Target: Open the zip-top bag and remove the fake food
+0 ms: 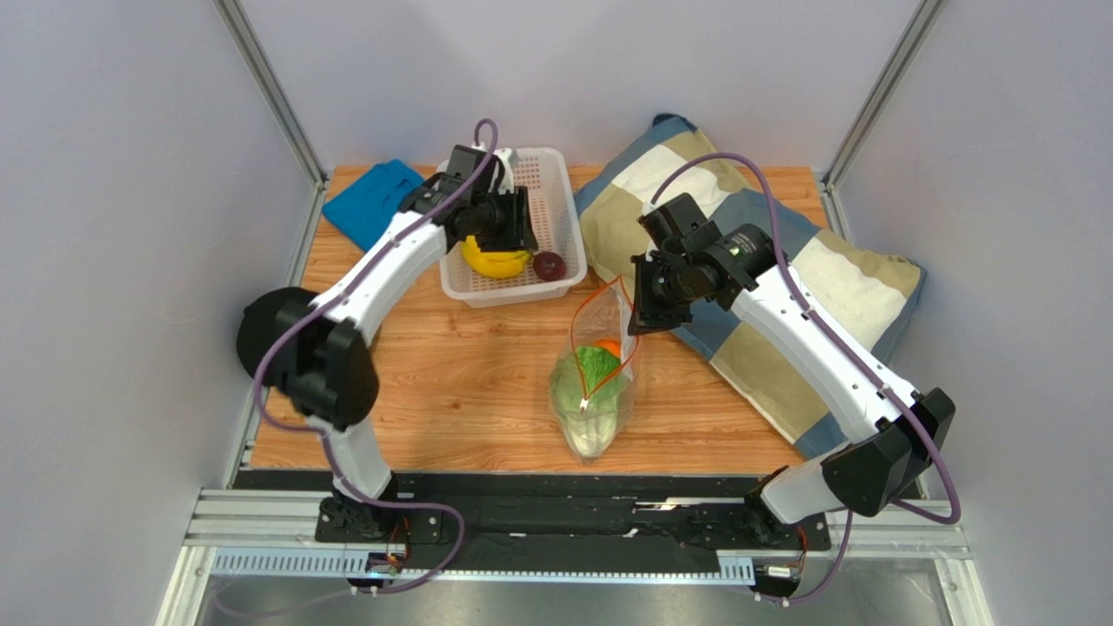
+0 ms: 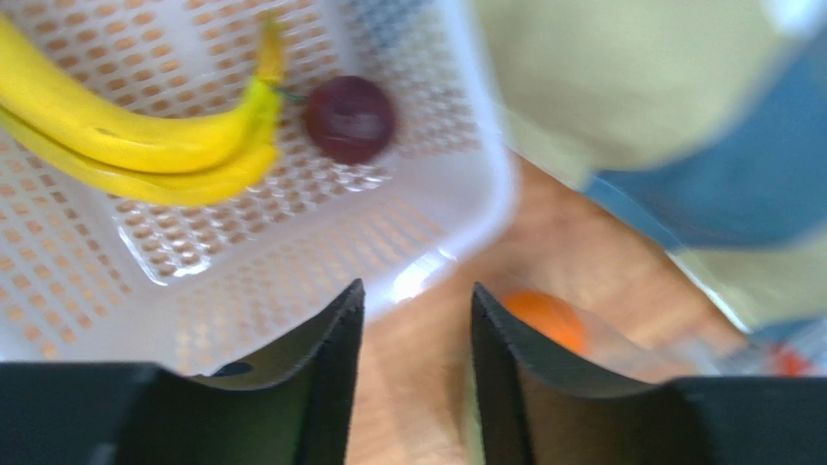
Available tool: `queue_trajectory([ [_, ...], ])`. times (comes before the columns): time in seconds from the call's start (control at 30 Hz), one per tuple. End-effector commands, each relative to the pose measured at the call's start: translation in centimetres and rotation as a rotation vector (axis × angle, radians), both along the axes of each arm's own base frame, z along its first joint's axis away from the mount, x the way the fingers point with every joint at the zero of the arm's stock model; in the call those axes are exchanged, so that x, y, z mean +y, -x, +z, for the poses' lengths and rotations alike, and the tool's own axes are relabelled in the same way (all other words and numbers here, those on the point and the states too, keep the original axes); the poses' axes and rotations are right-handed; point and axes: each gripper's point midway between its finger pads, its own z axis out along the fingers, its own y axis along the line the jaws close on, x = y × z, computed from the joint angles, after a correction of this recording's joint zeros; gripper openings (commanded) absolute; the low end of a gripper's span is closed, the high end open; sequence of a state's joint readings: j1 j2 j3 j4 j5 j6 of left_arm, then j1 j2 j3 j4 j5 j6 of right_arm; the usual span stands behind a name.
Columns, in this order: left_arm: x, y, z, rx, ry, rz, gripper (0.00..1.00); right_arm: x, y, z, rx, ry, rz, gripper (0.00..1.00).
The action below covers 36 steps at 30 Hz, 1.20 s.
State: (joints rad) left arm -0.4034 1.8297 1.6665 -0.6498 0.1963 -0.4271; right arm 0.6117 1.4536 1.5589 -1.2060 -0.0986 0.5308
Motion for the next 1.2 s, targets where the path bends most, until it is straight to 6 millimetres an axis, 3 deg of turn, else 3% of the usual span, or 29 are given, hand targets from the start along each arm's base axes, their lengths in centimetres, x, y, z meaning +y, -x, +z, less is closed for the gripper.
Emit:
queue_trajectory([
  [0.0, -3.8, 10.2, 11.5, -0.160, 0.185, -0.190, 0.43, 2.2, -1.3, 2.3, -0.039, -0.115, -0.009, 0.00],
  [0.13, -6.9, 17.0, 12.5, -0.125, 0.276, -0.304, 0.30, 3.4, -1.2, 3.2, -0.022, -0.192, -0.037, 0.00],
  [0.23, -7.9, 19.7, 10.7, -0.083, 0.263, -0.339, 0.22, 4.6, -1.1, 4.2, -0.017, -0.267, -0.055, 0.00],
  [0.3, -7.7, 20.1, 8.8, -0.041, 0.223, -0.321, 0.20, 5.5, -1.1, 4.9, -0.015, -0.320, -0.068, 0.00],
  [0.43, -7.4, 19.2, 7.3, -0.022, 0.146, -0.285, 0.19, 6.6, -0.6, 5.4, -0.003, -0.377, -0.084, 0.00],
  [0.57, -8.6, 17.8, 5.5, 0.029, 0.097, -0.264, 0.17, 7.2, -0.3, 5.2, -0.001, -0.376, -0.090, 0.00],
  [0.73, -8.1, 17.3, 2.1, 0.121, -0.012, -0.216, 0.11, 7.6, -0.2, 5.2, -0.002, -0.386, -0.111, 0.00],
  [0.8, -8.4, 17.8, 0.8, 0.148, -0.022, -0.219, 0.20, 7.6, -0.3, 5.2, -0.002, -0.393, -0.122, 0.00],
  [0.87, -8.3, 18.1, -0.7, 0.174, -0.042, -0.212, 0.39, 7.6, -0.2, 4.9, 0.005, -0.392, -0.128, 0.00],
  [0.97, -8.7, 18.2, -2.2, 0.198, -0.046, -0.201, 0.52, 7.4, 0.0, 4.3, 0.018, -0.385, -0.135, 0.00],
  [1.17, -9.3, 18.8, -5.1, 0.240, -0.076, -0.202, 0.64, 6.4, 1.2, 2.0, 0.054, -0.353, -0.146, 0.00],
])
